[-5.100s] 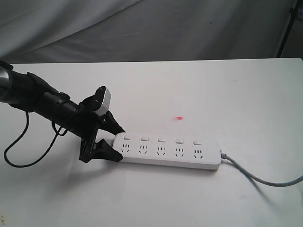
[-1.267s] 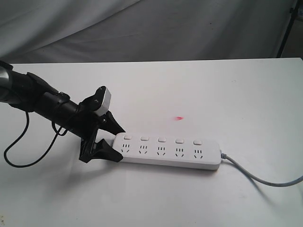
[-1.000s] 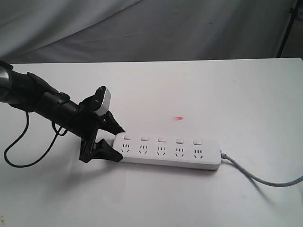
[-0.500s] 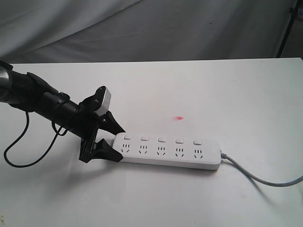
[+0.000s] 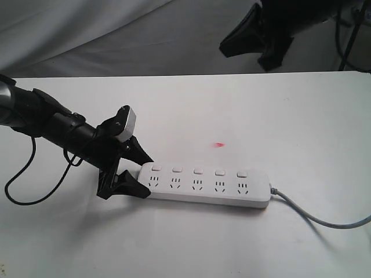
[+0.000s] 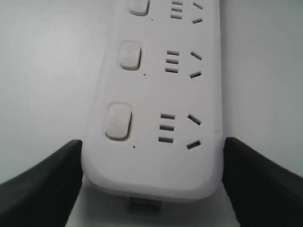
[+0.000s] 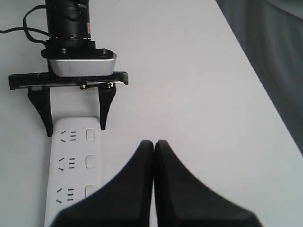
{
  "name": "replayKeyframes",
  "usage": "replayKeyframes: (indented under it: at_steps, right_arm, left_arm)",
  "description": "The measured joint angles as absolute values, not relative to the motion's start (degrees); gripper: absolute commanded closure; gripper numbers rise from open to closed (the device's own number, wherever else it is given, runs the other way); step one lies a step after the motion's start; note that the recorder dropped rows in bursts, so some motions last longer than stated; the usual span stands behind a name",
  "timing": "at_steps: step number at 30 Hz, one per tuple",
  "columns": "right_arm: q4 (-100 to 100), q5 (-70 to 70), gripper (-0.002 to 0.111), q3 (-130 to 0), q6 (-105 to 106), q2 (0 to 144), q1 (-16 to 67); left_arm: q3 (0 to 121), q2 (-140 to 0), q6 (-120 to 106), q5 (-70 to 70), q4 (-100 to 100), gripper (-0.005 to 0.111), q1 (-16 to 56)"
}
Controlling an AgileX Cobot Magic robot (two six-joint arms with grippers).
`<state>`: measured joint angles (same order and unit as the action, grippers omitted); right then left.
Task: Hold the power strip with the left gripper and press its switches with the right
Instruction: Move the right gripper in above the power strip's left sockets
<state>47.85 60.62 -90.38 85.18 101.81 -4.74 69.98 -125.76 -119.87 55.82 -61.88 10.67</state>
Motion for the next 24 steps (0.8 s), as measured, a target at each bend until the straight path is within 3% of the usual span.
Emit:
replayKeyframes:
  at_steps: [4,6,10,15,24]
  right_arm:
    - [54.3,59.5,0.105,-90.4,91.8,109.8,-4.7]
    - [55.0,56.7,0.085,-90.4,93.1,112.9,-4.5]
    - [53.2,50.2,0.028,-90.4,93.7,117.7,-0.4]
    - [52.3,41.4,0.026,-90.4,93.7,122.4,6.0]
    - [51.8,39.9,0.03,-90.4,93.7,123.8,9.6]
  left_arm:
    - [70.0,-125.8,-119.9,55.8,-61.9,0.104,10.7]
    - [70.0,-125.8,-119.9,55.8,-61.9,0.104,10.7]
    - [70.0,-125.8,-119.9,55.8,-61.9,0.104,10.7]
    - [70.0,-125.8,-119.9,55.8,-61.9,0.104,10.7]
    - [70.0,-125.8,-119.9,55.8,-61.9,0.104,10.7]
